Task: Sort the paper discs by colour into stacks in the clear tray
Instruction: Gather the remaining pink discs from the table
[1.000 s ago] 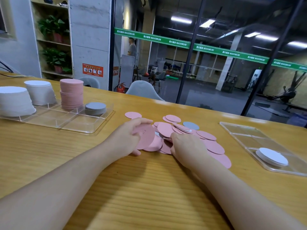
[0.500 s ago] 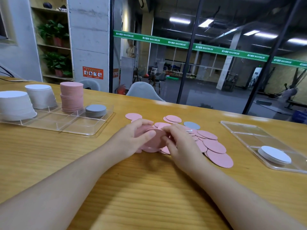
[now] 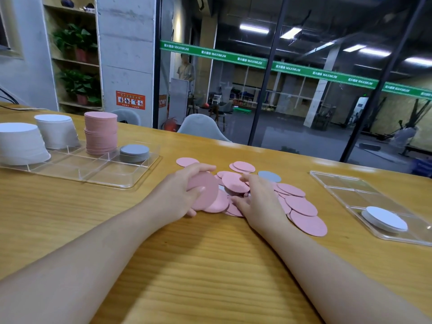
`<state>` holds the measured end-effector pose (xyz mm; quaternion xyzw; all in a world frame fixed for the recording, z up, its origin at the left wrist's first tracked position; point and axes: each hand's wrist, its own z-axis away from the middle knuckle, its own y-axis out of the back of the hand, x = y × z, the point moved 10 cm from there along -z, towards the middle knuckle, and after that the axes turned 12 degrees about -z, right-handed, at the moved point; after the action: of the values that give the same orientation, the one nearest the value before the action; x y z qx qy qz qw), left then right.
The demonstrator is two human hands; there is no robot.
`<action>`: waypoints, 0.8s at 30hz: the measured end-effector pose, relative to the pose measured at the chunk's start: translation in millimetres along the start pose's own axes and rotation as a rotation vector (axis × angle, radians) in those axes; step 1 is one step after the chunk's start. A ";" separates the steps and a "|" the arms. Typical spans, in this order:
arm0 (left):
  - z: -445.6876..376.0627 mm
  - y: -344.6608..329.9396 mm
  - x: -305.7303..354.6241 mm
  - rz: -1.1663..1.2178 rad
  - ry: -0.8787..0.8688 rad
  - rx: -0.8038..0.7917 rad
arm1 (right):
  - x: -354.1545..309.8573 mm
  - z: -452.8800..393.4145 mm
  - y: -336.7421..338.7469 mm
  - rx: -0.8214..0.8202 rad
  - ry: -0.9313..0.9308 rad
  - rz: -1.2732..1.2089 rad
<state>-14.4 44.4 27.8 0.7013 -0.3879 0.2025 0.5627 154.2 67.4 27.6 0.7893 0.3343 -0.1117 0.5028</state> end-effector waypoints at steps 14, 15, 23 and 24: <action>-4.1 0.7 -11.6 -0.036 0.035 0.006 | 0.5 -24.9 -12.3 -0.008 -0.054 0.300; -4.2 0.7 -11.4 -0.032 0.034 0.006 | -2.5 -24.3 -11.4 -0.010 -0.043 0.315; -1.4 2.2 -10.3 0.093 0.086 0.001 | -2.4 -15.7 6.0 -0.010 -0.068 0.212; -0.8 3.7 -10.2 0.110 0.101 0.009 | 2.7 -14.3 8.1 0.004 -0.110 0.139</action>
<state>-23.4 48.2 23.1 0.6703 -0.3962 0.2701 0.5664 159.1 78.8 38.7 0.8043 0.2502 -0.1204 0.5253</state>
